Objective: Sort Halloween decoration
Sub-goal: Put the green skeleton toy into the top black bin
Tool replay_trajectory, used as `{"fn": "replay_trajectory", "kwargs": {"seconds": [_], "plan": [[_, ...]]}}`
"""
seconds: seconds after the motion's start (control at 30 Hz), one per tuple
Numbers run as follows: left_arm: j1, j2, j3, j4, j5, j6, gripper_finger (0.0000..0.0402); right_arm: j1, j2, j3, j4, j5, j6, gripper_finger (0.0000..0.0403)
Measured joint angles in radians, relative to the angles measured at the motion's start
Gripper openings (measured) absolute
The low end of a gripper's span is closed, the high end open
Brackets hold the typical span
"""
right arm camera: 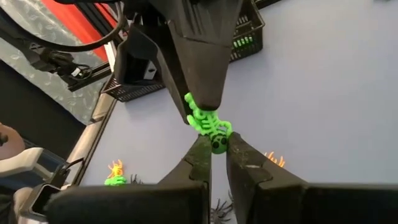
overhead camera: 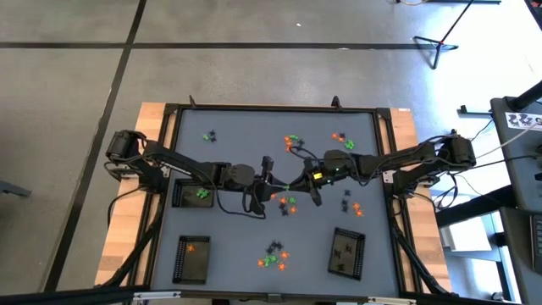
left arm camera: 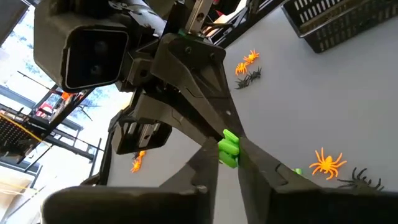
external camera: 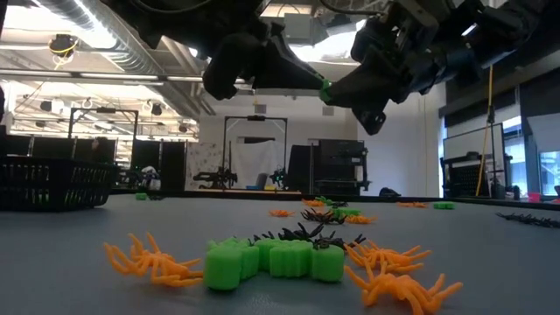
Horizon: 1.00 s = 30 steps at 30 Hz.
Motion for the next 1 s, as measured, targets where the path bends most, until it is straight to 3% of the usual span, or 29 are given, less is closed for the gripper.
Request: {"fn": "replay_trajectory", "kwargs": {"seconds": [0.13,0.27,0.5,0.73,1.0], "plan": [[0.000,0.000,0.000,-0.007,-0.001,-0.002,0.0007,0.000,0.000,0.000,-0.001,0.013,0.000,0.0026],[0.000,-0.001,0.000,-0.018,-0.014,-0.009,0.0008,0.000,0.000,-0.001,-0.001,0.036,-0.019,0.0026],[-0.013,-0.048,0.003,-0.143,-0.141,-0.042,0.0004,-0.001,-0.026,0.000,0.006,0.053,-0.040,0.0026],[-0.029,-0.181,0.000,-0.452,-0.200,-0.195,0.0004,0.001,-0.083,0.001,-0.005,0.067,-0.087,0.0025],[-0.068,-0.366,0.000,-1.051,-0.202,-0.623,0.0004,0.000,-0.101,0.001,-0.005,0.093,-0.129,0.0025]]}}
